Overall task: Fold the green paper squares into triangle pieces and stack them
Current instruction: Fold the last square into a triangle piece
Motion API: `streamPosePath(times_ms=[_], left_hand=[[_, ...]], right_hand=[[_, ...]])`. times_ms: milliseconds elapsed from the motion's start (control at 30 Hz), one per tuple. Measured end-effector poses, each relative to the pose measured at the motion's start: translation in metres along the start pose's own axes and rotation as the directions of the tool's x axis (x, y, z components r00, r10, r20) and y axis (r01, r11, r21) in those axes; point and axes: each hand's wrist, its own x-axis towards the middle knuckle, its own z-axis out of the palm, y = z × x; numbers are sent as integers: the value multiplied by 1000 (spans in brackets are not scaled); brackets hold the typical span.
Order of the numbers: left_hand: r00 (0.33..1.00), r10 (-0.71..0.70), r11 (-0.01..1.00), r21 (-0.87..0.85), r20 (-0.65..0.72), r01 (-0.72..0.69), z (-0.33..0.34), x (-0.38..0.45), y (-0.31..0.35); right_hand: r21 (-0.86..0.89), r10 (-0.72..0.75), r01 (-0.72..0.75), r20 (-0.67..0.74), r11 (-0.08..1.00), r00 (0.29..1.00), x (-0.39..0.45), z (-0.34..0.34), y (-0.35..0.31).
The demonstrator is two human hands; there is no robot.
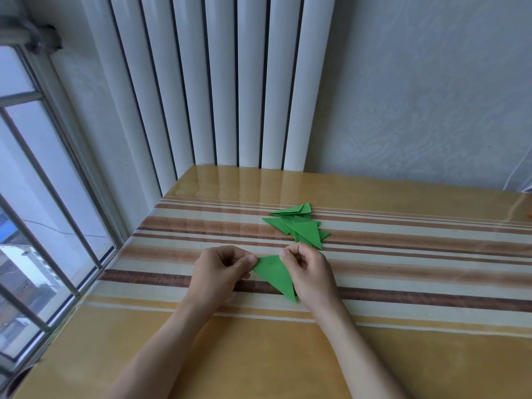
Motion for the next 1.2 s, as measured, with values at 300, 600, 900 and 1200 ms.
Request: streamPosePath(times_ms=[300, 600, 900, 1200], left_hand=[[999, 51, 998, -24, -12, -52, 1, 2, -1], [991, 1, 999, -35, -133, -5, 1, 5, -5], [996, -40, 983, -184, -74, 26, 4, 3, -1], [989, 147, 988, -45, -14, -147, 4, -1, 5]], right_hand=[[-50, -10, 8, -22, 999, 1000, -1, 1, 0], [-151, -276, 304, 181, 941, 944, -8, 6, -5], [-261, -427, 446, 131, 856, 895, -7, 8, -8], [-198, -365, 354, -19, 914, 931, -8, 4, -9]])
